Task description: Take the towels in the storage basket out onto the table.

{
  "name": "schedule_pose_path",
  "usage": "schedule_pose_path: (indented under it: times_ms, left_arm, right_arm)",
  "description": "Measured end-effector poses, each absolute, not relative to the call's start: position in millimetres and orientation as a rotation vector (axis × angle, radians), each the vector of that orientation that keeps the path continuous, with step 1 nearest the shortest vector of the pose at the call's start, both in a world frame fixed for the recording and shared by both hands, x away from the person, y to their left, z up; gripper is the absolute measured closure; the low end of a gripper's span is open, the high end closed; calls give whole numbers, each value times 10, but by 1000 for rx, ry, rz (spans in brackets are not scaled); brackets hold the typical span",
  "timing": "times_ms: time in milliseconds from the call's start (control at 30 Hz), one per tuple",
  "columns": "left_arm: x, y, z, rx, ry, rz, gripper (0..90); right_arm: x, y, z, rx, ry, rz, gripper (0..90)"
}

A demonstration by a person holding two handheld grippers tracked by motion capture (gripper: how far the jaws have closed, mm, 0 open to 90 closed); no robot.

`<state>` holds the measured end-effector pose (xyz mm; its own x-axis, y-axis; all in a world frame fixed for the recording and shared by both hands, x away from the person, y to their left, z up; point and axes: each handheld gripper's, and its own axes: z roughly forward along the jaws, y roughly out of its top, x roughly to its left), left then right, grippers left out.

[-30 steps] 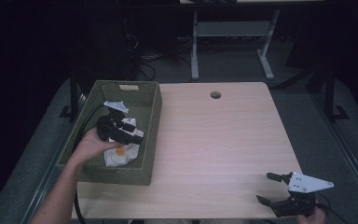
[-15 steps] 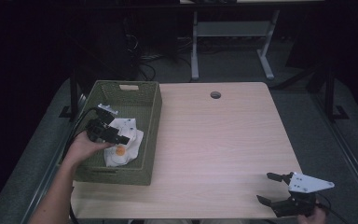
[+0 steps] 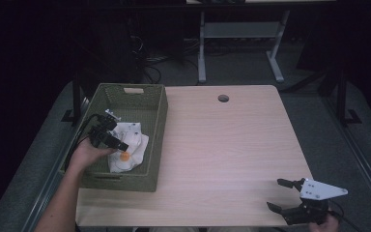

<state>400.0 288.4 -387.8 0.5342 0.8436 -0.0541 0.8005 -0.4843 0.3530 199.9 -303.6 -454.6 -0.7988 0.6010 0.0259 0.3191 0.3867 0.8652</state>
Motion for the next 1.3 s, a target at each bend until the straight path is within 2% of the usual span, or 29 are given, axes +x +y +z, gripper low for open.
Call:
schedule_pose_path:
  times_ms: [333,567,800,1033,1300]
  left_arm:
    - [4041,2823,-3984,2492,1414,153,296]
    - [4094,2775,-4090,2469,1477,119,296]
    - [4175,2650,-4209,2588,1549,92,329]
    - [4204,2624,-4251,2559,1624,109,411]
    - [4200,2633,-4242,2565,1629,134,607]
  right_arm:
    - [1990,-3041,-4538,803,2355,1376,138]
    - [1986,-3043,-4535,803,2352,1378,138]
    - [1987,-3035,-4532,793,2354,1381,138]
    - [1977,-3044,-4524,790,2350,1383,138]
    - [1973,-3042,-4520,794,2352,1383,138]
